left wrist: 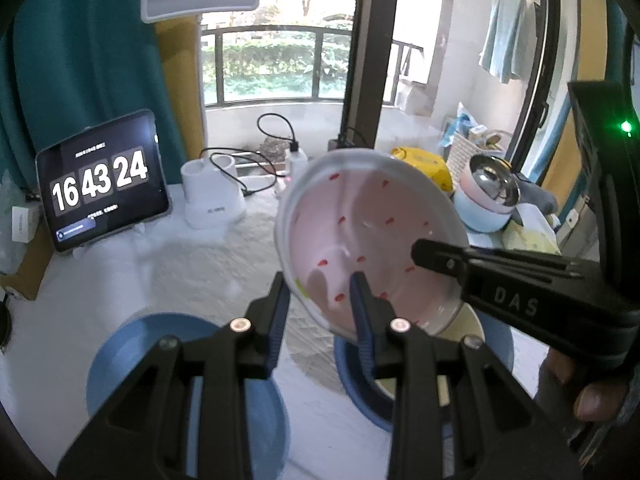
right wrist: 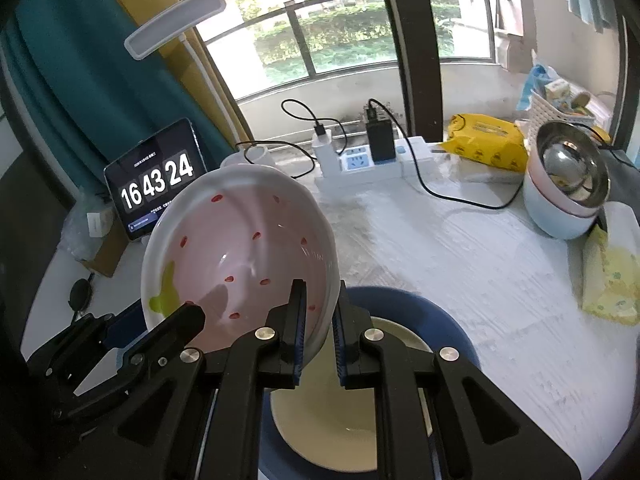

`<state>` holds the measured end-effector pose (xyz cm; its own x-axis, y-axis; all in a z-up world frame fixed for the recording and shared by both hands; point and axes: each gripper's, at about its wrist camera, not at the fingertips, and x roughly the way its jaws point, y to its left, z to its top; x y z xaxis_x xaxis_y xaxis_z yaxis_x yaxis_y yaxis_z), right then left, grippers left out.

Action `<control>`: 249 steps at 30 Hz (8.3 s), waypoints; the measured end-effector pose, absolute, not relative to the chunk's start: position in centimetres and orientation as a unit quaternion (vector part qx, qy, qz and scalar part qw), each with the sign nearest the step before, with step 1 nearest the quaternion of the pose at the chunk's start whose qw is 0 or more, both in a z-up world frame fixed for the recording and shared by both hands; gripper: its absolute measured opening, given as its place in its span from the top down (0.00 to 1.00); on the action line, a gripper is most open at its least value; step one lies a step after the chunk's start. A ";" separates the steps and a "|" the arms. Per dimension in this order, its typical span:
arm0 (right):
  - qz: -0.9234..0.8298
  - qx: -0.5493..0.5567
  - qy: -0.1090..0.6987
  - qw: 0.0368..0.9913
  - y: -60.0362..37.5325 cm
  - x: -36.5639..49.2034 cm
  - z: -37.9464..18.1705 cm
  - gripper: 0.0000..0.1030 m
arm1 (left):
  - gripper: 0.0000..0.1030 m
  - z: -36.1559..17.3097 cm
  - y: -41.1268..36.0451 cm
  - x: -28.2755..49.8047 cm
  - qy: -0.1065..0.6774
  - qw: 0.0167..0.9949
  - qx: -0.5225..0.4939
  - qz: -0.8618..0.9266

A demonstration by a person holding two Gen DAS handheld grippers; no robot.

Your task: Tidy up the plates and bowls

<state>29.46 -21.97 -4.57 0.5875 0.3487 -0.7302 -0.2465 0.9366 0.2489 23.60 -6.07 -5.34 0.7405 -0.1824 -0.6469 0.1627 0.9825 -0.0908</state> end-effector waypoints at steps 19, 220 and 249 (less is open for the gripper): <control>0.145 0.075 0.439 0.883 -25.9 27.1 -6.6 0.87 | 0.69 -7.2 -9.3 21.8 0.374 0.920 -0.001 -0.118; 0.101 0.070 0.358 0.925 -20.2 21.8 -4.9 0.92 | 0.87 -7.0 1.8 17.2 0.322 0.942 -0.067 -0.071; 0.171 0.044 0.400 0.899 -9.5 24.8 -8.0 0.92 | 0.88 -9.0 11.1 17.4 0.336 0.937 -0.093 0.016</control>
